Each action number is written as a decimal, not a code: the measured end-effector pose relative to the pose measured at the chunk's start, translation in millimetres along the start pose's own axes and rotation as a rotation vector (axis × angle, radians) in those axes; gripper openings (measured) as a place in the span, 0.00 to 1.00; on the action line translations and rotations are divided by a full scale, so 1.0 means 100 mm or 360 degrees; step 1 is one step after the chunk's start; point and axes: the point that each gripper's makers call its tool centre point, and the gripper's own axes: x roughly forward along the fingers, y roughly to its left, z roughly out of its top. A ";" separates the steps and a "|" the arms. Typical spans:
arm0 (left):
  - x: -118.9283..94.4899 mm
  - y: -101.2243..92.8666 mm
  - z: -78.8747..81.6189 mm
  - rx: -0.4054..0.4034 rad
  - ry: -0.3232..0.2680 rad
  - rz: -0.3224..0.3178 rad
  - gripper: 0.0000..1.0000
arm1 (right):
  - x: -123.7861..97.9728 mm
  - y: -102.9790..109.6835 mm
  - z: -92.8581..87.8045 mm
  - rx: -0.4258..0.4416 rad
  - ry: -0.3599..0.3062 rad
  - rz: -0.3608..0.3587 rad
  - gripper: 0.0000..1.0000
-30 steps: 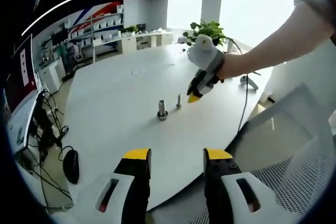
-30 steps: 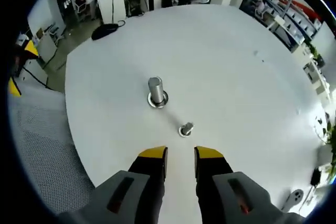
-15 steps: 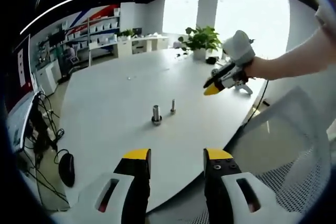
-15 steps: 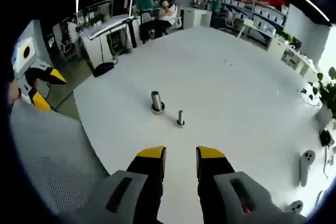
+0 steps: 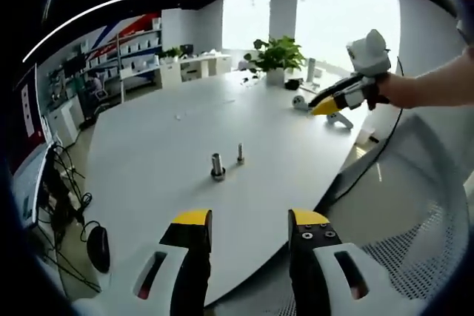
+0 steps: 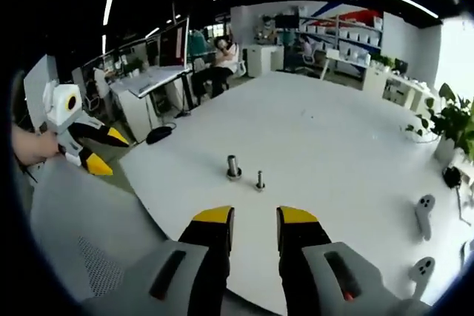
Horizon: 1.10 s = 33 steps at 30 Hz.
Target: Place the washer onto the threaded stud by aligning its center hole with the stud, sliding it down to the base, and recovering from edge contact or off-axis alignment until the washer reaches the visible bottom stop.
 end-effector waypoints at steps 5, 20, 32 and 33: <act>-0.01 -0.02 0.05 0.0001 -0.0039 -0.0023 0.39 | -0.21 -0.03 -0.04 0.0042 -0.0066 -0.0065 0.26; -0.02 -0.05 0.09 0.0009 -0.0081 -0.0046 0.39 | -0.41 -0.35 -0.06 0.0078 -0.0220 -0.0194 0.27; -0.02 -0.08 0.16 -0.0023 -0.0132 -0.0072 0.39 | -0.44 -0.45 -0.21 0.0196 -0.0253 -0.0264 0.30; -0.01 -0.10 0.17 -0.0013 -0.0130 -0.0078 0.39 | -0.46 -0.49 -0.23 0.0227 -0.0260 -0.0290 0.31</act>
